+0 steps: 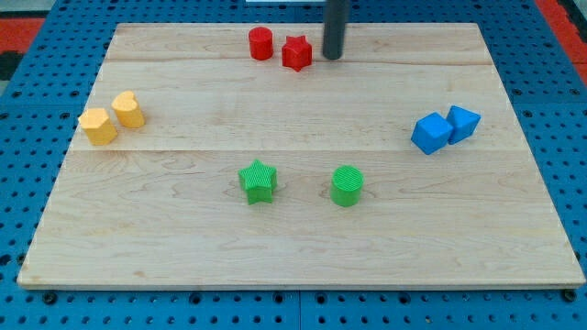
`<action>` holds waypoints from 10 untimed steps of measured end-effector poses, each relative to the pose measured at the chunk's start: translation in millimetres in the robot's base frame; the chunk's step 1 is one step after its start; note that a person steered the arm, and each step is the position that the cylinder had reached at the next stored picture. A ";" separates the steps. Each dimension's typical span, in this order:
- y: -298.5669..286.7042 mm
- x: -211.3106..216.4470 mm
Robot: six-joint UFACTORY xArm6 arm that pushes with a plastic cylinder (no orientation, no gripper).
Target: Push green circle to the top right side of the board
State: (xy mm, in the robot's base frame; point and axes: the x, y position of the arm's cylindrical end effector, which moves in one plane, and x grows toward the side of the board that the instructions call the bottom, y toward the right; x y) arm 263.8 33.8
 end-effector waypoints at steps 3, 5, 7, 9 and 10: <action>-32.0 1.5; -31.0 76.3; 62.4 162.8; 94.3 213.1; 100.1 262.3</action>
State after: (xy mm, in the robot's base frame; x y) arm 526.1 133.8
